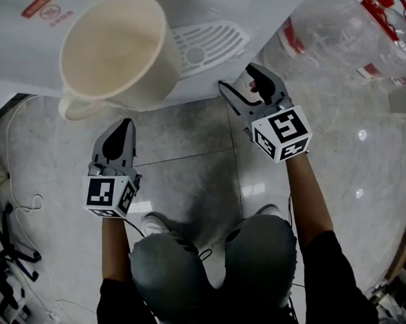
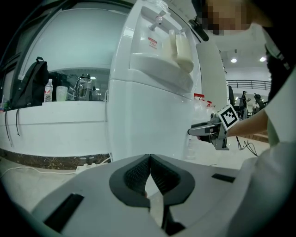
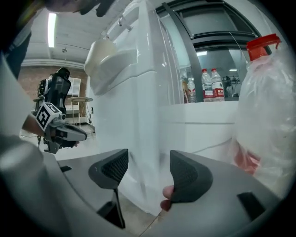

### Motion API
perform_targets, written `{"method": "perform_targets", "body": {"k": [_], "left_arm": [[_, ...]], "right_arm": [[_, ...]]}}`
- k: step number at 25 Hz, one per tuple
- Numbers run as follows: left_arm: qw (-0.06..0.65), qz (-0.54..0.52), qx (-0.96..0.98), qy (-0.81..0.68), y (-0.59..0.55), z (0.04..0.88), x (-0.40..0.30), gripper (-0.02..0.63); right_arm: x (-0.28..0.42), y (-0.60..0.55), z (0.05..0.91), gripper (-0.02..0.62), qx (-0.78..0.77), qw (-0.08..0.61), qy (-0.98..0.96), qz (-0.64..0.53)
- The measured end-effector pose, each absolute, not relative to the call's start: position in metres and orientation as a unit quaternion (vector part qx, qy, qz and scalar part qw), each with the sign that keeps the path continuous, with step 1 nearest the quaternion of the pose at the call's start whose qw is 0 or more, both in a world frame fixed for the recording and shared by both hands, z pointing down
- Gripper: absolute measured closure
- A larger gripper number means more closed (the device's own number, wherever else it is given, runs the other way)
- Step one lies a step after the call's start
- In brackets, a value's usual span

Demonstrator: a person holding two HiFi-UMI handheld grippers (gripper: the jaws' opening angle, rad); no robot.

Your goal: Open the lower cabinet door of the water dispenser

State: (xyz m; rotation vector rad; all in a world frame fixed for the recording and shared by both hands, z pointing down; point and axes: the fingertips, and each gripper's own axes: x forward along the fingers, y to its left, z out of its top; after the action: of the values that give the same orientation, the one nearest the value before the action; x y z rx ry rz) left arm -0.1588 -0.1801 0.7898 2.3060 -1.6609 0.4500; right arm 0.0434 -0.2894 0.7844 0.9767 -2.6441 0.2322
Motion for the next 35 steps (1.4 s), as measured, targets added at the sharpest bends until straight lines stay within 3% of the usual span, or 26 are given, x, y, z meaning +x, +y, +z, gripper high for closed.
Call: {"method": "perform_targets", "body": {"k": [19, 35], "left_arm": [[0.123, 0.162, 0.822, -0.532, -0.171, 0.795, -0.14, 0.595], [0.122, 0.156, 0.831, -0.52, -0.169, 0.796, -0.137, 0.595]], "right_arm": [[0.042, -0.288, 0.784, 0.374, 0.349, 0.179, -0.917, 0.076], [0.045, -0.281, 0.784, 0.393, 0.361, 0.189, -0.911, 0.068]]}}
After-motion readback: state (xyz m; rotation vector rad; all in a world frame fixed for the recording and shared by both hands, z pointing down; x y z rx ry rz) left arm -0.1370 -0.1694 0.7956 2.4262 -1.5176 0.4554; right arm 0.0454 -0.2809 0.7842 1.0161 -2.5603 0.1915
